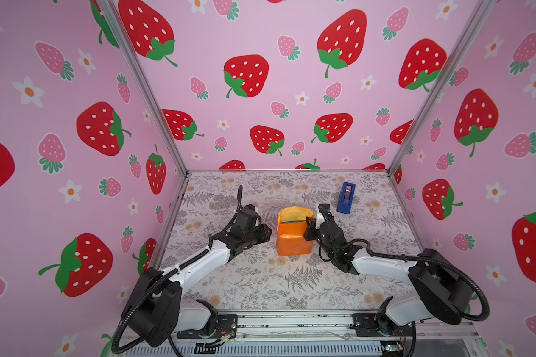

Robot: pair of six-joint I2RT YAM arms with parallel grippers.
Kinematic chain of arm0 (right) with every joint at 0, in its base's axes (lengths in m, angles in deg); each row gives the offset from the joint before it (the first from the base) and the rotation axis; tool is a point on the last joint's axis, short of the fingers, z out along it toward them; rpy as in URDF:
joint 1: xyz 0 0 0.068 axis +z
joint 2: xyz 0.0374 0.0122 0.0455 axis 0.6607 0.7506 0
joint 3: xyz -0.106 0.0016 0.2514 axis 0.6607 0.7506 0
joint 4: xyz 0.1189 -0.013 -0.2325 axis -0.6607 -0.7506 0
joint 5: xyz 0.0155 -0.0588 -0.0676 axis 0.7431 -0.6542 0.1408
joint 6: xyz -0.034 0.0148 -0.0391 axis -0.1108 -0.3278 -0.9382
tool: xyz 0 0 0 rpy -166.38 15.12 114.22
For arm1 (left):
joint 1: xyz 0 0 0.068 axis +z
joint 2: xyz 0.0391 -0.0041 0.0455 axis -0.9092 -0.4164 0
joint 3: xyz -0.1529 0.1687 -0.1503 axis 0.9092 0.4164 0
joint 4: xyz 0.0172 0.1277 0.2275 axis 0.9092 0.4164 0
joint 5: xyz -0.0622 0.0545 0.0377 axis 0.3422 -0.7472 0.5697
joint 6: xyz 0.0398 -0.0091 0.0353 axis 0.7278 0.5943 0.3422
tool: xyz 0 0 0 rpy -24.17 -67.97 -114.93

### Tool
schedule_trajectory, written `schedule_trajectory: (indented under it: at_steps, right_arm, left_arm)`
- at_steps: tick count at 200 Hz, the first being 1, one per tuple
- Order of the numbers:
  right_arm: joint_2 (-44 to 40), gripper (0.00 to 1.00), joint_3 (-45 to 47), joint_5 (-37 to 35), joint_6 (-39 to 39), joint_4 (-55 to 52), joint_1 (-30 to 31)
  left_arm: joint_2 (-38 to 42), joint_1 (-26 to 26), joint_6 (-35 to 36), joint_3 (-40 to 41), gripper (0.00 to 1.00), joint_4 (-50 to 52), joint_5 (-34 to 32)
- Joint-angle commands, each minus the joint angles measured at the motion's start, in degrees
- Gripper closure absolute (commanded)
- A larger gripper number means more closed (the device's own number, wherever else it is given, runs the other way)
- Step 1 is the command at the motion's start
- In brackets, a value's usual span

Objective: Wrap a gift box in wrapping paper
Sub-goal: Fold the wrapping paper in the gift box.

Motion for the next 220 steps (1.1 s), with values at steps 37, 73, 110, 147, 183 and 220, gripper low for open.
schedule_trajectory:
  at_steps: [37,73,110,147,183,220]
  right_arm:
    - [1.6,1.0,-1.3,0.9,1.8,-1.5,0.1]
    - [1.8,1.0,-1.3,1.2,1.8,-1.5,0.1]
    - [1.8,1.0,-1.4,1.1,1.9,-1.5,0.1]
    - [1.8,1.0,-1.3,1.2,2.0,-1.4,0.1]
    - [1.8,1.0,-1.3,1.4,2.1,-1.4,0.2]
    - [1.9,1.0,-1.3,1.5,2.2,-1.3,0.1]
  left_arm:
    - [0.9,-2.8,-1.3,-1.1,0.57,-2.9,-1.4]
    - [1.2,-3.8,-1.4,-2.4,0.57,-1.6,-3.5]
    - [3.5,-5.1,-0.9,-3.6,0.57,1.6,-8.0]
    - [4.2,-5.5,-0.8,-3.9,0.57,1.8,-8.4]
    - [1.9,-6.1,-1.0,-4.1,0.57,0.7,-7.3]
    - [-0.4,-7.1,-1.9,-4.0,0.57,-2.0,-6.2]
